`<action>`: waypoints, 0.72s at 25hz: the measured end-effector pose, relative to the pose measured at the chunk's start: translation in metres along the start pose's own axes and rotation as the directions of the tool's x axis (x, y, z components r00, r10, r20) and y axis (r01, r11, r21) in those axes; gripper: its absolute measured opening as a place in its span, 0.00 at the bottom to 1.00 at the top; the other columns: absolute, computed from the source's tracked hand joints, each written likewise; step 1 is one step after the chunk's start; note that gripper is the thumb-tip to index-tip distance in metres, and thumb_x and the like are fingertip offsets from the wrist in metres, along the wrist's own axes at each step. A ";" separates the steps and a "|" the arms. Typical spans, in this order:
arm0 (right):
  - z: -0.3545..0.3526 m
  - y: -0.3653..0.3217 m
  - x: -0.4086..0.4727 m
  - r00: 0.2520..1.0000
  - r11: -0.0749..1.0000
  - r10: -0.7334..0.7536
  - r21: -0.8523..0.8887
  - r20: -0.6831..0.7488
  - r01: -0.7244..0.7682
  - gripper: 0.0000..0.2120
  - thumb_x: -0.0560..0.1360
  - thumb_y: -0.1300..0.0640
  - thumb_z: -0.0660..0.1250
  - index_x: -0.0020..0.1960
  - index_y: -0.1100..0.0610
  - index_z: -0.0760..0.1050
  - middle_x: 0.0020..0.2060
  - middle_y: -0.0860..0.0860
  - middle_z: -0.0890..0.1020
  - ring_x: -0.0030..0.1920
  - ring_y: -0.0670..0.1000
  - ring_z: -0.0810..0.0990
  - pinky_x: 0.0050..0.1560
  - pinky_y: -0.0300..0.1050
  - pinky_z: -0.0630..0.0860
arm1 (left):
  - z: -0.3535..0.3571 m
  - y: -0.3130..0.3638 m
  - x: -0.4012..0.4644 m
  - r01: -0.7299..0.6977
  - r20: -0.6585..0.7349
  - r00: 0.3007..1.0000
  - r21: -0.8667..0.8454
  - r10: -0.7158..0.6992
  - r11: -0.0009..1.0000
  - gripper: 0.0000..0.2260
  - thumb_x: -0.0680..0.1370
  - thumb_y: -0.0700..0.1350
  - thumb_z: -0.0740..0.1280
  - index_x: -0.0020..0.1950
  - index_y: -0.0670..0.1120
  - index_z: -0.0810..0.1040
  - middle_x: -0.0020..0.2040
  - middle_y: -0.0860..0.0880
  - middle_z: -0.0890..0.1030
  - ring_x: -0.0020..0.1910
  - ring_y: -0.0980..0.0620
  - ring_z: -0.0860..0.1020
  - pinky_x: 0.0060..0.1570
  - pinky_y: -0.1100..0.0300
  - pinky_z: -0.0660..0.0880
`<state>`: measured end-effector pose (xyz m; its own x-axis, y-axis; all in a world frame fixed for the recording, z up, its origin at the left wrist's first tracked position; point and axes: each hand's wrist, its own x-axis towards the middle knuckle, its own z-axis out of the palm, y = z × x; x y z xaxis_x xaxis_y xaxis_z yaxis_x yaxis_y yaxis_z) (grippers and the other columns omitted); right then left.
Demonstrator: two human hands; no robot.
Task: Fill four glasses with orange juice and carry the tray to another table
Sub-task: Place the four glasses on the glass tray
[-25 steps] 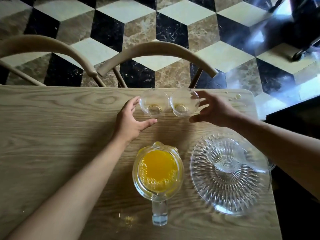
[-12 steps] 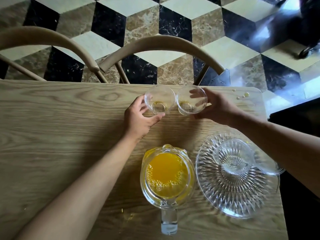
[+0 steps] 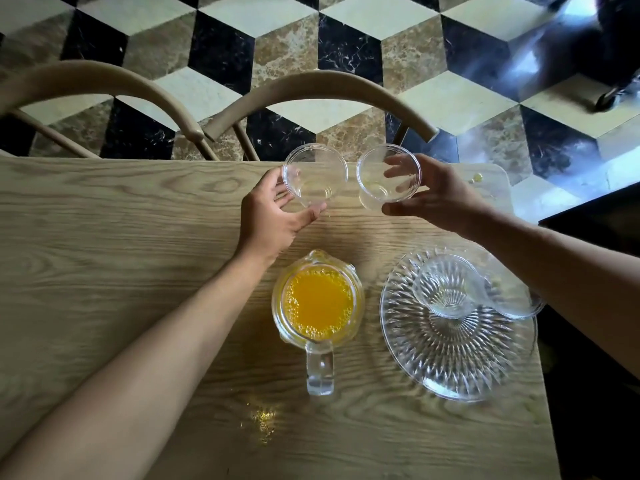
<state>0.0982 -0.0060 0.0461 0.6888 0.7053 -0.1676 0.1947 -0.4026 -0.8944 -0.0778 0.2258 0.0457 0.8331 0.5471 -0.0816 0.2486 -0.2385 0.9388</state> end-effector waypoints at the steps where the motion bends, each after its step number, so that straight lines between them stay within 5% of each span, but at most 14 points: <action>1: -0.004 -0.007 -0.005 1.000 1.000 -0.011 0.007 -0.014 0.011 0.38 0.59 0.46 0.83 0.68 0.48 0.76 0.59 0.52 0.83 0.49 0.48 0.80 0.54 0.50 0.81 | -0.004 0.009 -0.004 -0.020 -0.001 1.000 0.005 0.020 1.000 0.31 0.69 0.41 0.83 0.69 0.39 0.76 0.64 0.43 0.82 0.65 0.46 0.81 0.67 0.55 0.78; 6: -0.031 -0.046 -0.032 0.994 0.996 -0.087 0.027 -0.069 0.090 0.38 0.61 0.49 0.83 0.69 0.54 0.77 0.59 0.56 0.84 0.54 0.55 0.82 0.58 0.48 0.78 | -0.029 0.064 -0.016 -0.091 -0.038 0.995 0.013 0.091 0.996 0.33 0.69 0.47 0.83 0.70 0.40 0.76 0.65 0.42 0.83 0.65 0.48 0.82 0.67 0.55 0.78; 12: -0.073 -0.093 -0.075 0.980 0.982 -0.177 0.042 -0.093 0.182 0.33 0.65 0.59 0.83 0.68 0.54 0.76 0.56 0.55 0.84 0.48 0.44 0.81 0.51 0.32 0.77 | -0.040 0.145 -0.042 -0.170 -0.010 0.985 0.009 0.170 0.985 0.31 0.67 0.48 0.84 0.67 0.46 0.77 0.63 0.48 0.84 0.63 0.54 0.83 0.63 0.61 0.79; 18: -0.108 -0.106 -0.131 0.965 0.970 -0.232 0.046 -0.120 0.239 0.37 0.63 0.53 0.82 0.69 0.56 0.75 0.53 0.50 0.85 0.45 0.39 0.82 0.48 0.30 0.77 | -0.008 0.206 -0.093 -0.236 -0.015 0.971 0.019 0.237 0.971 0.29 0.69 0.44 0.84 0.66 0.47 0.77 0.60 0.51 0.84 0.60 0.57 0.84 0.61 0.62 0.80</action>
<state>0.0622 -0.1188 0.2075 0.7034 0.7044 0.0955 0.3212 -0.1951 -0.9267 -0.1080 0.1320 0.2489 0.8609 0.4868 0.1478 0.0541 -0.3764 0.9249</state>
